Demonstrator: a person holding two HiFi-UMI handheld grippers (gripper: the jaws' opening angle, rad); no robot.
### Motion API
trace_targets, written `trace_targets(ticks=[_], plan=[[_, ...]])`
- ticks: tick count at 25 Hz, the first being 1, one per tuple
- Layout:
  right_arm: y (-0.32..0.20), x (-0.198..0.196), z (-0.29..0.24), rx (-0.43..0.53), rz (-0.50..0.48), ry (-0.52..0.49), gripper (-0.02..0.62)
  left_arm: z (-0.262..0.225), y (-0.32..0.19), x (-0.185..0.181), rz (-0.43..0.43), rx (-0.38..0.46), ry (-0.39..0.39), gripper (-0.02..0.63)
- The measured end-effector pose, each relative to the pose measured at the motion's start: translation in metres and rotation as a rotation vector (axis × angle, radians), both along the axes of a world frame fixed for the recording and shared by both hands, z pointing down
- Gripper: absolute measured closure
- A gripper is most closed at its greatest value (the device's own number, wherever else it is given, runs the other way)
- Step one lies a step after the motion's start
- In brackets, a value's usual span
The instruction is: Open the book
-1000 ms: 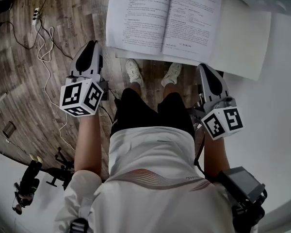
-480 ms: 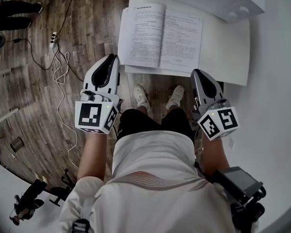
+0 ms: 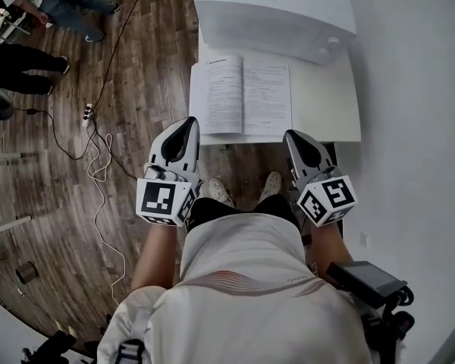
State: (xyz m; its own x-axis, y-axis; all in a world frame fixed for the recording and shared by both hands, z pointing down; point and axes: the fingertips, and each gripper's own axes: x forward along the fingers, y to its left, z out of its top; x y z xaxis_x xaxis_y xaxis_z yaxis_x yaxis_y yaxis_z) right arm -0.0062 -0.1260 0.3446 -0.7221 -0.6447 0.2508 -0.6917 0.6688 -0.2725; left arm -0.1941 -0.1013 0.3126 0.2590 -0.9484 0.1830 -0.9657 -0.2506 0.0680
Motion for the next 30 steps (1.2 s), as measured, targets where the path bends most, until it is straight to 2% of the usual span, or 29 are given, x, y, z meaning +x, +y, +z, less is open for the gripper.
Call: trace_targets(ticks=[9,15,23,30], plan=[[0.013,-0.003,-0.054,0.109,0.063,-0.006,0.592,-0.035,0.017,0.001,0.054,0.003,0.052,0.595],[0.016,0.004,-0.079,0.167,0.032,-0.037,0.592,-0.065,0.022,0.015,0.047,0.062,0.051,0.595],[0.022,0.038,-0.103,0.232,-0.009,-0.072,0.592,-0.083,0.033,0.049,0.007,0.094,0.059,0.595],[0.037,0.078,-0.101,0.227,-0.027,-0.095,0.592,-0.077,0.059,0.079,-0.038,0.078,0.067,0.595]])
